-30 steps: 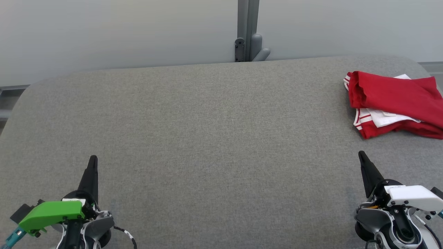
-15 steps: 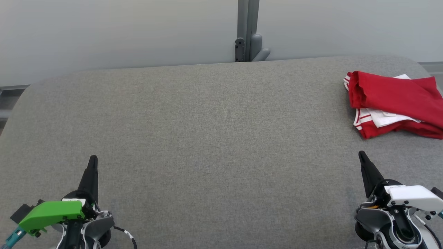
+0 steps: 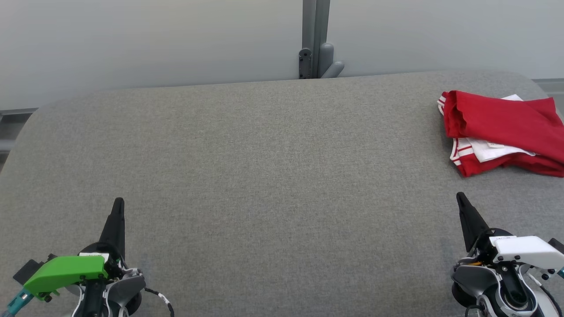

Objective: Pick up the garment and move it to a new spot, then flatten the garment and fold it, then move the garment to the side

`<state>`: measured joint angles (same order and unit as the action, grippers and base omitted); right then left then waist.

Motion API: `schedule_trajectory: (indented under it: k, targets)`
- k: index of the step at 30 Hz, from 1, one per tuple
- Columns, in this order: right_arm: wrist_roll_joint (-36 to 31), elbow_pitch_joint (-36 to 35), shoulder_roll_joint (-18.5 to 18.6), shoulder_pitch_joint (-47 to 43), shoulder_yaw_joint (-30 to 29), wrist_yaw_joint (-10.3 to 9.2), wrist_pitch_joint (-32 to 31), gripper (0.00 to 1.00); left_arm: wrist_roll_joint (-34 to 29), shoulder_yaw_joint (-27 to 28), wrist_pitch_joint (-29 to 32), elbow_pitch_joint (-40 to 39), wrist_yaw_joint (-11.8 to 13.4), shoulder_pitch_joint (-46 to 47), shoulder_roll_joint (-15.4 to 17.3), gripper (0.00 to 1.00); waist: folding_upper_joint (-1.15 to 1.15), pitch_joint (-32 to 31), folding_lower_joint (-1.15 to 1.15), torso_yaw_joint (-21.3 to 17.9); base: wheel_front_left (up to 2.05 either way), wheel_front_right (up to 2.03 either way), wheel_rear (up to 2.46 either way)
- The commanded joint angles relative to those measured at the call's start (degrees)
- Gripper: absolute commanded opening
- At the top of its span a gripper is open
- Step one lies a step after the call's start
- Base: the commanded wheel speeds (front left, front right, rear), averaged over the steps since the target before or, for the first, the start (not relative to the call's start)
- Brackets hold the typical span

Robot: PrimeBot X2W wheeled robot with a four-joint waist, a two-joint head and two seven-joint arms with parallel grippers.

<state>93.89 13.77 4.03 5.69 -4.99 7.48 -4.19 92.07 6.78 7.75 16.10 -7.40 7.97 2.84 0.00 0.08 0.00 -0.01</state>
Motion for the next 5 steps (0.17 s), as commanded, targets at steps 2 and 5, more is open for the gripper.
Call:
schedule_trajectory:
  k: [2,5]
  targets:
    - [-0.4,0.1,0.0,0.6,-0.2,0.02,-0.2,0.0,0.1,0.1,0.1,0.0,-0.3,0.7,0.1,0.0,0.0,0.0,0.0,0.0,0.0,0.0,0.0]
    - [-0.4,0.1,-0.1,0.6,-0.2,0.02,-0.3,0.0,0.1,0.1,0.1,0.0,-0.3,0.7,0.1,0.0,0.0,0.0,0.0,0.0,0.0,0.0,0.0]
